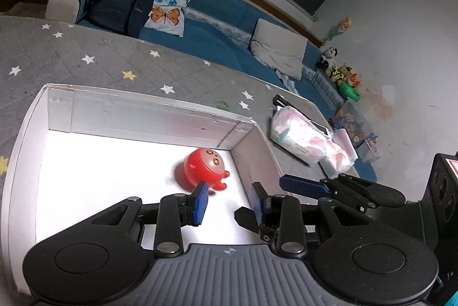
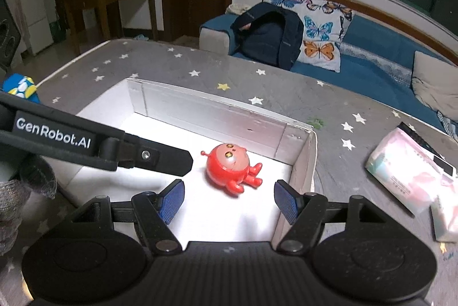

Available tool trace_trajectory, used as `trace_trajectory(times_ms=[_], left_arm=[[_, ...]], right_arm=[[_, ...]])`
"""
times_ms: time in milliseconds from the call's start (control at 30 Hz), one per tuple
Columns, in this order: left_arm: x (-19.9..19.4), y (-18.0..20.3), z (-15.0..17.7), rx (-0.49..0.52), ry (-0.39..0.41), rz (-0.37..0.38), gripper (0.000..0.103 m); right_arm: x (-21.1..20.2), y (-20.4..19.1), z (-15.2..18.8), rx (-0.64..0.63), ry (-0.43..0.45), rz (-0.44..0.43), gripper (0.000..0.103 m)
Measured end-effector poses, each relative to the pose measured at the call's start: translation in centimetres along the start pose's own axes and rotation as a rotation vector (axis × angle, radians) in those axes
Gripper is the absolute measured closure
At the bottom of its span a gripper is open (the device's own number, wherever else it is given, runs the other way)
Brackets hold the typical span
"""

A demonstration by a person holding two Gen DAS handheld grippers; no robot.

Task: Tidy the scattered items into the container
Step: 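Open both grippers to release the red toy inside the box, then lower both grippers to the white plush rabbit and grasp it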

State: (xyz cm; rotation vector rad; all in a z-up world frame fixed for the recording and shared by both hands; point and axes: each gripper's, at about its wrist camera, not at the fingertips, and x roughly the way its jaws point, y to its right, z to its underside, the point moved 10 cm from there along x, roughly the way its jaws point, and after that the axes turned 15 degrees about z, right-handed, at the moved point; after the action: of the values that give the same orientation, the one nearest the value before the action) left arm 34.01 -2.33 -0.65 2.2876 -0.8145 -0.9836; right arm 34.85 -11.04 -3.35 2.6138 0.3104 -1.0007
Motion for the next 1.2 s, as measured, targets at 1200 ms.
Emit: trace_trajectory(times_ms=[1200], left_arm=[[-7.4,0.7,11.6,0.024,-0.022,-0.074,0.067]], right_arm=[[-6.1,-3.5,9.0,0.031,-0.009,-0.087,0.027]])
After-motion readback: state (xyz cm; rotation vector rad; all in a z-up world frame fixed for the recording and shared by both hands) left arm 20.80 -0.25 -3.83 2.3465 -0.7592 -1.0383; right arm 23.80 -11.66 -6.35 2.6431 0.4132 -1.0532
